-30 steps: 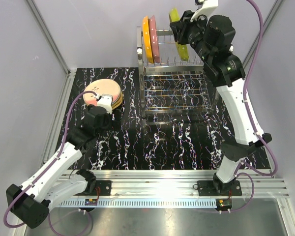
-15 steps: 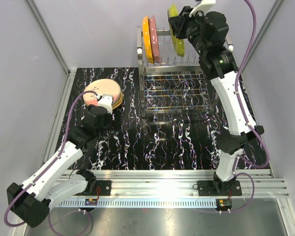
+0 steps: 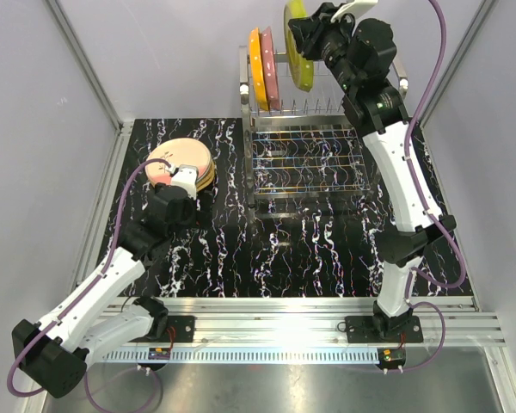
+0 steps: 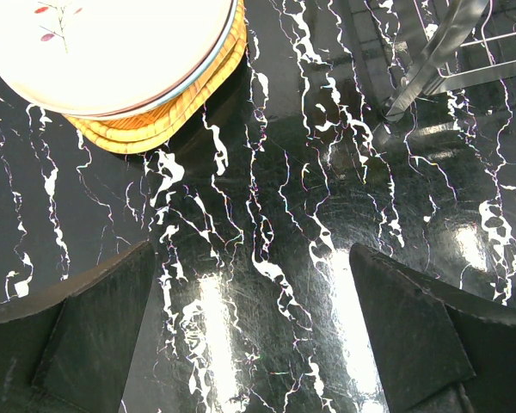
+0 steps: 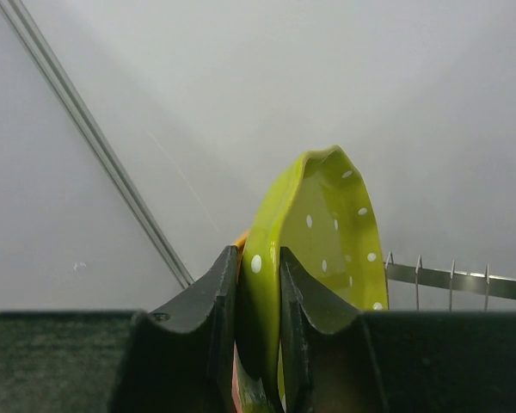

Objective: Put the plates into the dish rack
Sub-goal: Insert the plate into the dish rack, then grab a plate with the left arm

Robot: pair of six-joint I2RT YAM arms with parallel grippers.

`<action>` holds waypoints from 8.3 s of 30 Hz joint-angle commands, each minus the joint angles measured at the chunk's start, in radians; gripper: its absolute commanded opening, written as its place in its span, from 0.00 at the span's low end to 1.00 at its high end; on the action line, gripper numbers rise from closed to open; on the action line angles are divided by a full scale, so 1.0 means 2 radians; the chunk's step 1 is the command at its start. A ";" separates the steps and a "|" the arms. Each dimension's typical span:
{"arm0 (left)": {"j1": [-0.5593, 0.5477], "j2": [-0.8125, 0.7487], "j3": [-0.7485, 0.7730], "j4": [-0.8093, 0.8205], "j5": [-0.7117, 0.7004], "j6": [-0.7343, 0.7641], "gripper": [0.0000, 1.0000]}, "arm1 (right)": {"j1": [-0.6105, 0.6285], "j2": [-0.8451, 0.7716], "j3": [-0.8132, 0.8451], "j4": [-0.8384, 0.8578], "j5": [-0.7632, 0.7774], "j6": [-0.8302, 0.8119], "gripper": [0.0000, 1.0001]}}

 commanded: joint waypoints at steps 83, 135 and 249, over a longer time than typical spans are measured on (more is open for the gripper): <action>0.002 -0.008 0.003 0.020 0.023 -0.003 0.99 | 0.038 -0.049 -0.166 0.213 0.122 0.045 0.44; 0.150 0.034 0.045 0.009 0.051 -0.121 0.99 | 0.153 -0.702 -0.925 0.034 -0.114 0.050 0.32; 0.398 0.281 0.085 0.152 0.222 -0.247 0.19 | 0.159 -0.683 -1.028 0.033 -0.025 0.095 0.30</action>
